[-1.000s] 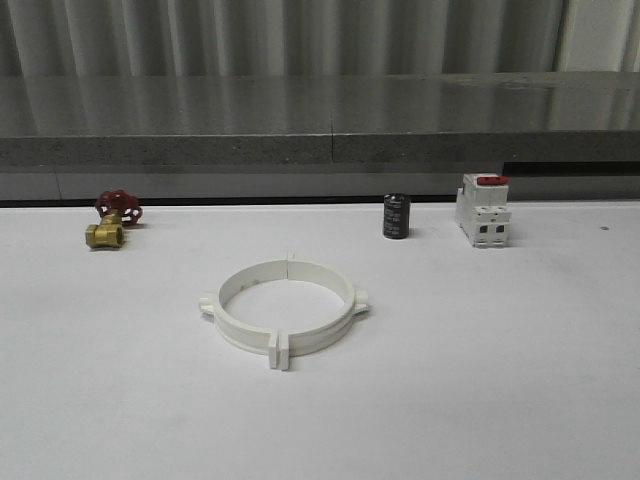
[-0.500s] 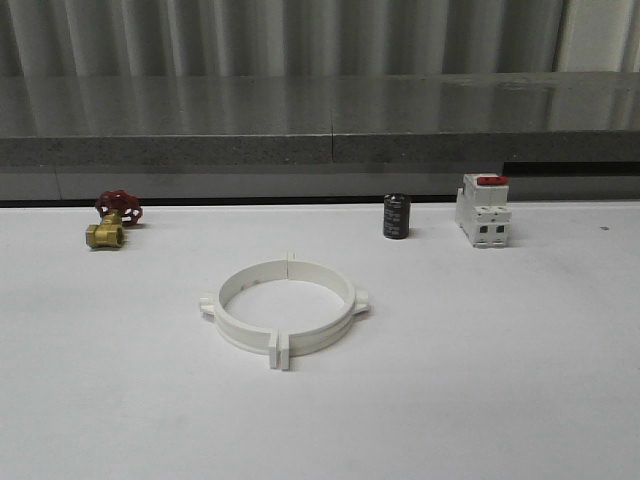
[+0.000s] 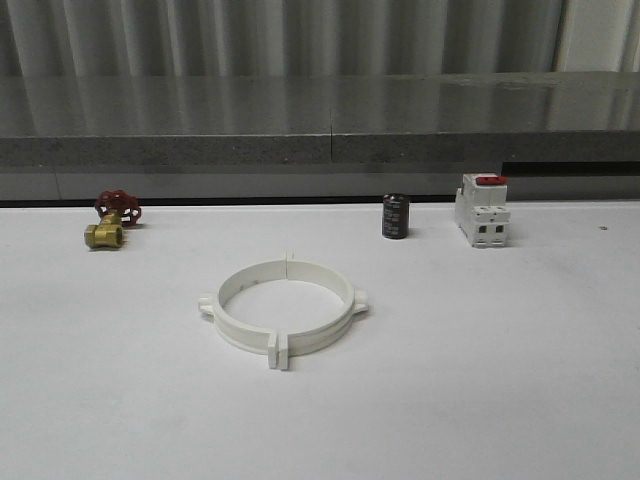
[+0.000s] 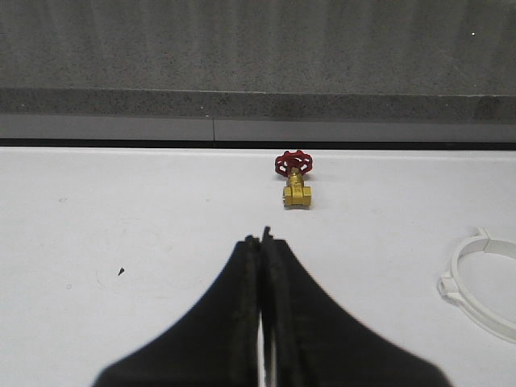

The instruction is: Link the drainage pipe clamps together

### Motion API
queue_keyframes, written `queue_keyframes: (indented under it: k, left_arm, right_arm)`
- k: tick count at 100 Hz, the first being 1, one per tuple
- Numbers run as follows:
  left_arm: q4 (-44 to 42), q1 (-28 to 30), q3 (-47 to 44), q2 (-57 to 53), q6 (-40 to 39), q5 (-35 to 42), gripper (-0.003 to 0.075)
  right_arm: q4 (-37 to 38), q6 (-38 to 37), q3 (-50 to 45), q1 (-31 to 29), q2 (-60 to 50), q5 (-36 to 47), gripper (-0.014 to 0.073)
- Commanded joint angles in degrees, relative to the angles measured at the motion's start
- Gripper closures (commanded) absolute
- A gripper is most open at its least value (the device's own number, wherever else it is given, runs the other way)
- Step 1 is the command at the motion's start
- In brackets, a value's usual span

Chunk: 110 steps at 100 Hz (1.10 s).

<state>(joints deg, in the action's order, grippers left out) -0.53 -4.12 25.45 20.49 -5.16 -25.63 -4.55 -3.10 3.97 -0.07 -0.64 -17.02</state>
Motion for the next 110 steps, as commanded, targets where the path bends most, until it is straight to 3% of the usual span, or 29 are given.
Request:
queue_keyframes:
  k: [1,39,59,110]
  left_arm:
    - [0.1,0.1,1.7,0.3,0.0,4.5,0.0740]
    - [0.1,0.1,1.7,0.3,0.0,4.5,0.0740]
    - [0.1,0.1,1.7,0.3,0.0,4.5,0.0740]
    - [0.1,0.1,1.7,0.3,0.0,4.5,0.0740]
  right_arm:
    - [-0.4,0.4,-0.4,-0.3,-1.2,7.0,0.0662]
    - [1.1,-2.0,-4.6,-0.3,-1.2,12.3,0.0662]
    - [4.9,-7.9,-4.6,-0.3,-1.2,12.5,0.0662]
    - [4.9,-7.9,-4.6,-0.3,-1.2,11.9,0.0662]
